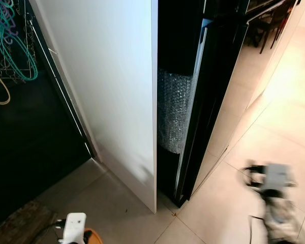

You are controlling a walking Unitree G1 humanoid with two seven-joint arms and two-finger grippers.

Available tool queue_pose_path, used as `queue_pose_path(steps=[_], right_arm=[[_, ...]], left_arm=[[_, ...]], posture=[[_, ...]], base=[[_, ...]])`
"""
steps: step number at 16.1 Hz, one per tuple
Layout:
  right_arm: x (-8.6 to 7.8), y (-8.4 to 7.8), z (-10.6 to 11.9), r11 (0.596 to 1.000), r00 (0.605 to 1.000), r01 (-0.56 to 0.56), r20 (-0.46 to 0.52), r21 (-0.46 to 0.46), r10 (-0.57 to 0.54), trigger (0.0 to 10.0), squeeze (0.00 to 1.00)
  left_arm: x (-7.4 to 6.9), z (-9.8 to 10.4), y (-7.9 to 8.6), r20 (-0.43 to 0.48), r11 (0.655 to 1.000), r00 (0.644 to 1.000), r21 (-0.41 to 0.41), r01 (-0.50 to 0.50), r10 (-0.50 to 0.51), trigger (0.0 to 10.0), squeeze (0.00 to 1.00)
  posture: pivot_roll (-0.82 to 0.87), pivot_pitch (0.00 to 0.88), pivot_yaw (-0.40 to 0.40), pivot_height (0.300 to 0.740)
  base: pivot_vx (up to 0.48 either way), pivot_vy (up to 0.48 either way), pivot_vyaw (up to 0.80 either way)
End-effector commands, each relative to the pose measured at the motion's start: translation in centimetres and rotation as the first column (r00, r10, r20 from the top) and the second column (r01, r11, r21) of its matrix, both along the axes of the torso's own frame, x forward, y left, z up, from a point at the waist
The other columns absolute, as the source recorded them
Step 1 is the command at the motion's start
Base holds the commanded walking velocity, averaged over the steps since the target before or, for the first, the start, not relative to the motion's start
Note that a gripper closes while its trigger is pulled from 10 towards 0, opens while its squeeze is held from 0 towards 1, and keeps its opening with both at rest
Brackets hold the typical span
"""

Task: Restocking fridge

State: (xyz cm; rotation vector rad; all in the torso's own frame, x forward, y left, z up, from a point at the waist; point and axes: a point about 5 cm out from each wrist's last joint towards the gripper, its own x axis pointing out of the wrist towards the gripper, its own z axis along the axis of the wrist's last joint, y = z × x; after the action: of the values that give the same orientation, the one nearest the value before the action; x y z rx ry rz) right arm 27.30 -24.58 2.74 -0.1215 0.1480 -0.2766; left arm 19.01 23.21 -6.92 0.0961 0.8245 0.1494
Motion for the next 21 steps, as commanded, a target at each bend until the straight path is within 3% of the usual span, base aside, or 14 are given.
queue_pose_path(steps=[1, 2, 4, 5, 7, 8, 14, 18, 21], right_arm=[[0.0, 0.6, 0.3, 1.0, 0.999, -0.027, 0.021, 0.006, 0.027, 10.0, 0.0], [0.8, 3.0, 1.7, 0.995, 0.993, -0.098, 0.074, 0.026, 0.096, 10.0, 0.0], [1.4, 5.6, 2.8, 0.98, 0.98, -0.181, 0.101, 0.083, 0.172, 10.0, 0.0], [2.6, 8.2, 4.4, 0.958, 0.958, -0.262, 0.152, 0.115, 0.243, 10.0, 0.0], [4.8, 10.9, 6.0, 0.938, 0.936, -0.321, 0.199, 0.134, 0.291, 10.0, 0.0], [6.0, 12.1, 6.7, 0.93, 0.932, -0.342, 0.174, 0.136, 0.318, 10.0, 0.0], [10.9, 14.4, 11.2, 0.942, 0.941, -0.324, 0.133, 0.087, 0.311, 10.0, 0.0], [12.1, 14.6, 12.8, 0.95, 0.946, -0.304, 0.141, 0.077, 0.291, 10.0, 0.0], [12.3, 13.4, 12.9, 0.972, 0.967, -0.228, 0.131, 0.059, 0.219, 10.0, 0.0]], left_arm=[[-0.6, -0.2, 0.6, -0.024, 1.0, 1.0, 0.014, -0.013, 0.014, 10.0, 0.0], [-0.9, -0.3, 0.9, -0.031, 1.0, 0.999, 0.018, -0.022, 0.022, 10.0, 0.0], [-1.0, -0.3, 1.0, -0.032, 1.0, 0.999, 0.019, -0.025, 0.025, 10.0, 0.0], [-0.8, -0.2, 1.1, -0.028, 0.999, 0.999, 0.021, -0.031, 0.032, 10.0, 0.0], [-0.7, -0.1, 1.2, -0.021, 0.999, 0.998, 0.018, -0.051, 0.051, 10.0, 0.0], [-0.6, -0.1, 1.1, -0.021, 0.999, 0.999, 0.017, -0.049, 0.049, 10.0, 0.0], [-0.6, -0.1, 0.9, -0.013, 0.997, 0.997, 0.003, -0.071, 0.071, 10.0, 0.0], [-0.6, -0.2, 0.8, -0.011, 0.997, 0.997, -0.004, -0.081, 0.081, 10.0, 0.0], [-0.6, -0.2, 0.5, -0.009, 0.997, 0.997, -0.013, -0.077, 0.077, 10.0, 0.0]], posture=[[-0.08, 0.0, 0.029, 0.74], [-0.07, 0.0, 0.028, 0.74], [-0.07, 0.0, 0.027, 0.74], [-0.06, 0.0, 0.025, 0.74], [-0.06, 0.0, 0.028, 0.74], [-0.05, 0.0, 0.029, 0.74], [-0.01, 0.0, 0.019, 0.74], [-0.01, 0.0, 0.01, 0.74], [-0.01, 0.0, 0.011, 0.74]], base=[[0.0, 0.0, 0.0], [0.0, 0.0, 0.0], [0.0, 0.0, 0.0], [0.0, 0.0, 0.0], [0.0, 0.0, 0.0], [0.0, 0.0, 0.0], [0.0, 0.0, 0.0], [0.0, 0.0, 0.0], [0.0, 0.0, 0.0]])
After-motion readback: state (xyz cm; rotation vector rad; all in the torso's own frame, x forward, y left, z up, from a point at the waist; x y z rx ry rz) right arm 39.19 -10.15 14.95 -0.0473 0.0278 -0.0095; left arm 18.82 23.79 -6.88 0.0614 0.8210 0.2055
